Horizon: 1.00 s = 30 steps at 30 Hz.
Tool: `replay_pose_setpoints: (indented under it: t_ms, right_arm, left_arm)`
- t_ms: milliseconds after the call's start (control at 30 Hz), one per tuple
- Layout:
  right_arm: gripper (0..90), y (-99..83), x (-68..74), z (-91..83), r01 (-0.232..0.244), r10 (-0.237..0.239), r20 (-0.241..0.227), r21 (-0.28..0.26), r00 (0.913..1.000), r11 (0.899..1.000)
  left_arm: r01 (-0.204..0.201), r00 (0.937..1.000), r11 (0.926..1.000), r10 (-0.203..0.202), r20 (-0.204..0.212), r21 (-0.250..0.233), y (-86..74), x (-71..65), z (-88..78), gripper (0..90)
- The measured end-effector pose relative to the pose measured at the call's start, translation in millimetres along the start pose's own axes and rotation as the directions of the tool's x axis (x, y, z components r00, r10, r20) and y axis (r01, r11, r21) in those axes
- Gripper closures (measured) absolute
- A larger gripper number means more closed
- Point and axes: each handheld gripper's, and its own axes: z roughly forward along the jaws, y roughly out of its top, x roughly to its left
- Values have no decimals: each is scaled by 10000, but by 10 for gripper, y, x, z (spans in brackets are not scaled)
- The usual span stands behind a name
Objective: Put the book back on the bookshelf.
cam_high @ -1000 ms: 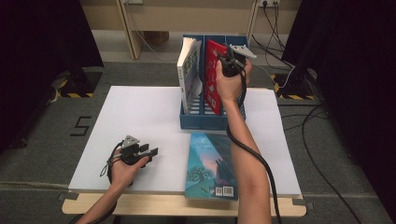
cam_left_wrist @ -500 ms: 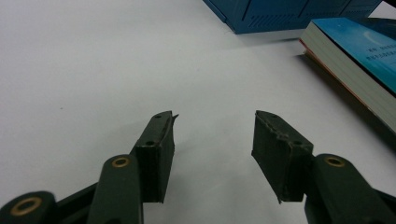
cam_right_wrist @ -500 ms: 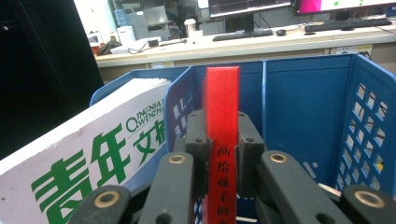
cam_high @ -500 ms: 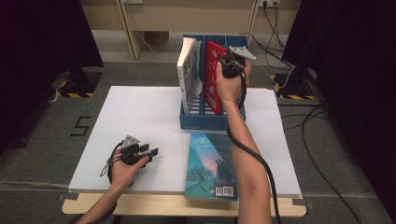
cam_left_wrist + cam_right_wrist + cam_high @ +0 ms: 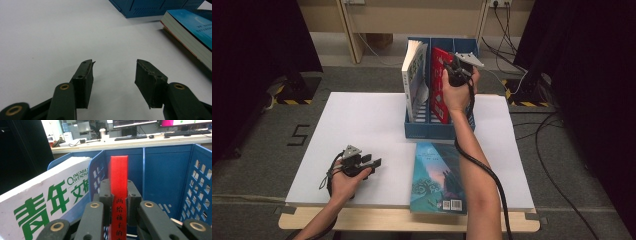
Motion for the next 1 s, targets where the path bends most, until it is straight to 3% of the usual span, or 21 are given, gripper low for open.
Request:
replay_pose_setpoints:
  t_ms: [600,1000]
  right_arm:
    - [801,-77,-23,-1,149,-148,-122,58,9998,9999]
    - [796,-83,-84,-147,221,-204,-284,582,9994,9981]
  left_arm:
    - [14,10000,10000,-14,-34,-2,1,16,-12,476]
    - [35,10000,9999,-36,-62,-106,13,14,-36,476]
